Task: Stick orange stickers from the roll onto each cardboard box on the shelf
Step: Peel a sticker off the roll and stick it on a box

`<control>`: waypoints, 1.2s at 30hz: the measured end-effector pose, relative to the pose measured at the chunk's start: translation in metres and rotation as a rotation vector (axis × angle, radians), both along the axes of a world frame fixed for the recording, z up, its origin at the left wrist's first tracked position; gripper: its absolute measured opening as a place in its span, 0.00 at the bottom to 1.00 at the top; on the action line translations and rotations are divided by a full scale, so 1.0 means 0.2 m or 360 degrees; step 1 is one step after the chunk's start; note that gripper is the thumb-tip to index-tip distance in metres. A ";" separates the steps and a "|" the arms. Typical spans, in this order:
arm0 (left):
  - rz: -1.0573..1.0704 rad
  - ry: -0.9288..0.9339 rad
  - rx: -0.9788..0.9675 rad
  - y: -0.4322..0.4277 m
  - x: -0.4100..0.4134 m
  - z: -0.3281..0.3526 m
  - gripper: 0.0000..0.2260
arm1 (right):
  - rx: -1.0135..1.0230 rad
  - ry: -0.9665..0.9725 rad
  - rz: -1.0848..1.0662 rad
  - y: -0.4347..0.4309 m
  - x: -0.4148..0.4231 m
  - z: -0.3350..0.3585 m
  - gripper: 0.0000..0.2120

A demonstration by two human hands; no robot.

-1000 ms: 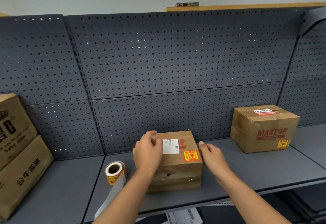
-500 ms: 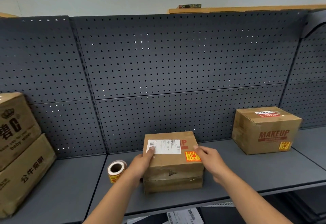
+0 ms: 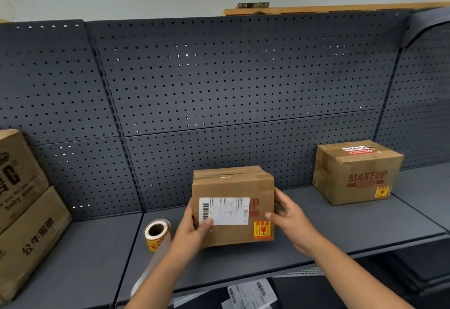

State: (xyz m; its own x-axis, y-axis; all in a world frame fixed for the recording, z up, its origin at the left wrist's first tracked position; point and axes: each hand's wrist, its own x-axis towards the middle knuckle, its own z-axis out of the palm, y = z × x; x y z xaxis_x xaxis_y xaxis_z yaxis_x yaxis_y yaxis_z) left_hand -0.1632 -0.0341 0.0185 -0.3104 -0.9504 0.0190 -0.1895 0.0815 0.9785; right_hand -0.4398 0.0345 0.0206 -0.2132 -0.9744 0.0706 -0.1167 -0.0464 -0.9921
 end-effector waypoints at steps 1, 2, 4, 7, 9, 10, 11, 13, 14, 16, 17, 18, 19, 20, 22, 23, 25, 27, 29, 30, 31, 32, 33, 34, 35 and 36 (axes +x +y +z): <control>0.0019 0.0005 -0.0013 0.01 0.00 -0.02 0.31 | -0.0002 0.0009 -0.0011 0.01 0.00 -0.03 0.36; 0.0033 0.0010 -0.0016 0.02 0.00 -0.04 0.31 | -0.0010 0.0021 -0.0022 0.02 0.00 -0.05 0.36; 0.0038 0.0044 -0.0004 0.04 0.00 -0.09 0.32 | -0.0019 0.0047 -0.0036 0.04 0.00 -0.08 0.35; 0.0069 0.0151 0.0054 0.06 0.00 -0.11 0.31 | -0.0029 0.0076 -0.0081 0.05 0.01 -0.08 0.32; 0.0081 0.0226 0.0066 0.08 0.00 -0.09 0.29 | -0.0039 0.0084 -0.0087 0.05 -0.01 -0.07 0.26; 0.0078 0.0251 0.0061 0.08 0.00 -0.08 0.29 | -0.0034 0.0066 -0.0078 0.05 -0.01 -0.05 0.23; 0.0070 0.0261 0.0035 0.09 0.00 -0.07 0.30 | -0.0025 0.0045 -0.0058 0.06 -0.01 -0.03 0.24; 0.0075 0.0292 -0.0013 0.11 -0.01 -0.04 0.33 | -0.0022 -0.0002 -0.0011 0.07 -0.01 0.00 0.31; 0.0114 0.0325 -0.0026 0.12 -0.02 -0.02 0.34 | -0.0017 -0.0023 0.0016 0.07 0.00 0.01 0.34; 0.0242 0.0403 -0.0048 0.12 -0.04 0.02 0.33 | -0.0010 -0.0072 0.0041 0.07 0.01 0.04 0.37; 0.0313 0.0428 -0.0063 0.10 -0.05 0.04 0.34 | -0.0018 -0.0102 0.0012 0.06 0.02 0.05 0.36; 0.0375 0.0440 -0.0065 0.09 -0.06 0.06 0.35 | -0.0029 -0.0139 -0.0047 0.05 0.04 0.07 0.35; 0.0420 0.0455 -0.0053 0.06 -0.06 0.07 0.36 | -0.0035 -0.0171 -0.0125 0.04 0.06 0.09 0.32; 0.0448 0.0466 -0.0035 0.04 -0.07 0.09 0.37 | -0.0038 -0.0200 -0.0193 0.03 0.08 0.11 0.29; 0.0459 0.0451 0.0035 0.02 -0.10 0.11 0.39 | -0.0026 -0.0242 -0.0273 0.00 0.13 0.15 0.22; 0.0450 0.0425 0.0080 0.00 -0.11 0.11 0.41 | -0.0007 -0.0246 -0.0292 -0.02 0.16 0.16 0.20; 0.0435 0.0401 0.0130 -0.01 -0.13 0.11 0.40 | 0.0030 -0.0243 -0.0316 -0.06 0.19 0.17 0.17; 0.0473 0.0402 0.0152 -0.01 -0.16 0.14 0.32 | 0.0032 -0.0248 -0.0352 -0.07 0.21 0.17 0.15; 0.0493 0.0396 0.0120 0.00 -0.18 0.15 0.24 | 0.0002 -0.0253 -0.0355 -0.07 0.21 0.18 0.13; 0.0504 0.0383 0.0105 0.01 -0.18 0.15 0.22 | -0.0015 -0.0250 -0.0345 -0.06 0.21 0.19 0.11; 0.0509 0.0385 0.0095 0.01 -0.19 0.16 0.21 | -0.0028 -0.0243 -0.0343 -0.05 0.20 0.19 0.11; 0.0501 0.0394 0.0088 0.02 -0.21 0.16 0.19 | -0.0038 -0.0231 -0.0349 -0.05 0.19 0.20 0.10; 0.0484 0.0404 0.0081 0.03 -0.23 0.16 0.17 | -0.0050 -0.0224 -0.0362 -0.04 0.17 0.21 0.10; 0.0464 0.0410 0.0086 0.04 -0.26 0.17 0.15 | -0.0065 -0.0221 -0.0385 -0.03 0.15 0.22 0.10; 0.0433 0.0414 0.0086 0.06 -0.29 0.18 0.15 | -0.0081 -0.0215 -0.0414 -0.02 0.12 0.23 0.10; 0.0398 0.0412 0.0076 0.08 -0.32 0.19 0.15 | -0.0095 -0.0203 -0.0452 -0.01 0.10 0.24 0.10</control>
